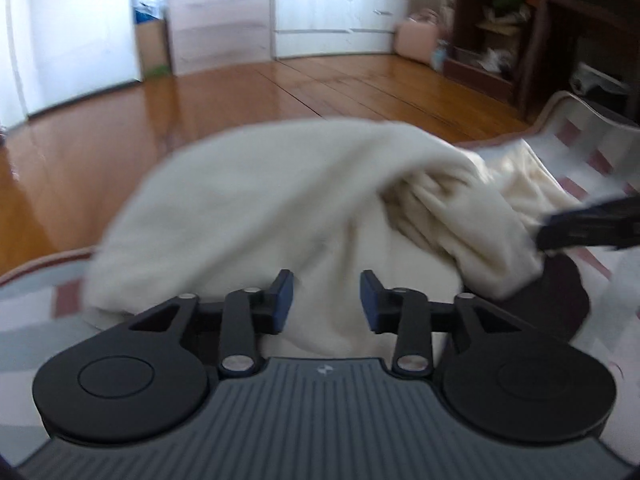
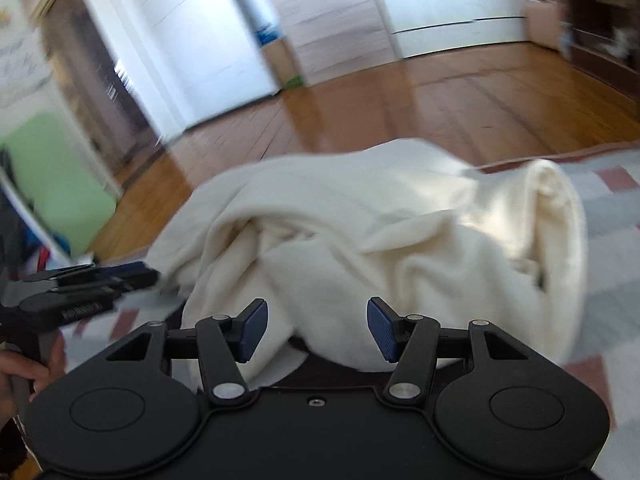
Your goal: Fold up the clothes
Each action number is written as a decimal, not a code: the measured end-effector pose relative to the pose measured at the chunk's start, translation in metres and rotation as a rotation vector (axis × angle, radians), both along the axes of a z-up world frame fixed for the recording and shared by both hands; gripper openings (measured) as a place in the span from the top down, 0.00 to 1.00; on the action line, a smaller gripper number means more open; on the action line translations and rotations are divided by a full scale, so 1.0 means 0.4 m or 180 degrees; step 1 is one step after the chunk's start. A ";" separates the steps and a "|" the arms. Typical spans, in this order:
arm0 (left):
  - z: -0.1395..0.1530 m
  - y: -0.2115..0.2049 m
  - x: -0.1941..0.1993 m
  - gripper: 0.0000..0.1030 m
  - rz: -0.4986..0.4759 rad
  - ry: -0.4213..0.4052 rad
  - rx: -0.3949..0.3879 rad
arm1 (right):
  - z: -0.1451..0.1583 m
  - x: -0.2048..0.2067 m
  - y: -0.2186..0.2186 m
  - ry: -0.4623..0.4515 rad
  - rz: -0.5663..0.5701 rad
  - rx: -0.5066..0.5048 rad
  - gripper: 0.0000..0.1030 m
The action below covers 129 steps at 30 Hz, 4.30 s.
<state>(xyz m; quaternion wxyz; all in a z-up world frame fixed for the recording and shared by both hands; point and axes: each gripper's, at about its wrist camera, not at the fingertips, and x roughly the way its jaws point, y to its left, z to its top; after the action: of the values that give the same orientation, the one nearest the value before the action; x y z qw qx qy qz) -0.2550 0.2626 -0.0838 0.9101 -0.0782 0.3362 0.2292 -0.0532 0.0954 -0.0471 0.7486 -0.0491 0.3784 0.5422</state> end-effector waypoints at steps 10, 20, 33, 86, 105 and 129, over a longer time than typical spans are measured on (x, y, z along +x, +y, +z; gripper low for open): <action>-0.031 -0.045 0.013 0.45 -0.0167 0.0203 0.0150 | 0.008 -0.084 0.177 -0.1051 -0.0086 -0.0534 0.91; -0.096 -0.039 0.048 0.36 -0.0136 -0.0012 -0.0505 | 0.189 -0.072 -0.087 -0.0868 -0.0851 0.0288 0.96; -0.130 -0.048 0.140 0.93 -0.0032 0.0230 0.0230 | 0.240 -0.083 -0.148 -0.0786 -0.0530 0.0546 0.96; 0.071 0.268 -0.522 0.61 0.2285 0.0086 0.0036 | 0.023 0.058 -0.150 0.0458 -0.0265 -0.0024 0.54; 0.158 -0.100 0.044 0.46 0.0009 0.0267 0.0966 | -0.101 0.096 -0.053 0.0030 -0.0540 0.0223 0.92; 0.101 -0.317 0.031 0.61 -0.1274 -0.0050 0.0418 | 0.050 -0.041 -0.294 0.0843 0.0656 0.1205 0.92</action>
<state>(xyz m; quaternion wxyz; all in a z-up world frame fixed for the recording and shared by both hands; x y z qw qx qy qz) -0.2428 0.1359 -0.0435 0.9433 0.0479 0.3222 0.0647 -0.0697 -0.0223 -0.0270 0.6292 0.1252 0.3579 0.6785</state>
